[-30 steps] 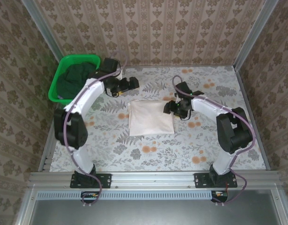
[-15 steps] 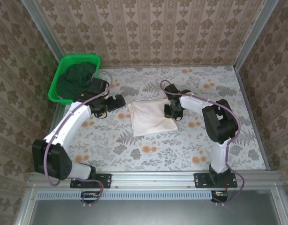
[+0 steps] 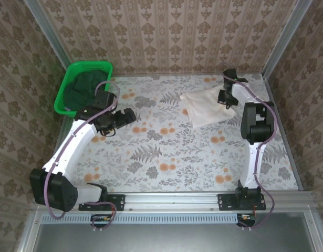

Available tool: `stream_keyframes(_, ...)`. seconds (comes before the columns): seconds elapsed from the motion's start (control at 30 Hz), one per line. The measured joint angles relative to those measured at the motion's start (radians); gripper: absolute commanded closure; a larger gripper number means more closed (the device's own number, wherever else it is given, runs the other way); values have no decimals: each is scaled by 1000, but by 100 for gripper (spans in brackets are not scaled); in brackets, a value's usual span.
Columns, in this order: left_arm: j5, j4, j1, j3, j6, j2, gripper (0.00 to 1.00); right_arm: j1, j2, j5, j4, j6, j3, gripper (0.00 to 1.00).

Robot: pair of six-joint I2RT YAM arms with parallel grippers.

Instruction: Fold and stack the t-shirts

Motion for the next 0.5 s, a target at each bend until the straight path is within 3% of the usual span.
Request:
stream_keyframes(0.23,-9,-65,11,86,2,59,0,-139,166,22,-57,-51,277,96)
stream_keyframes(0.5,-10,-116,13,182,16,138,0,-237,436,29,-197,-91,789,96)
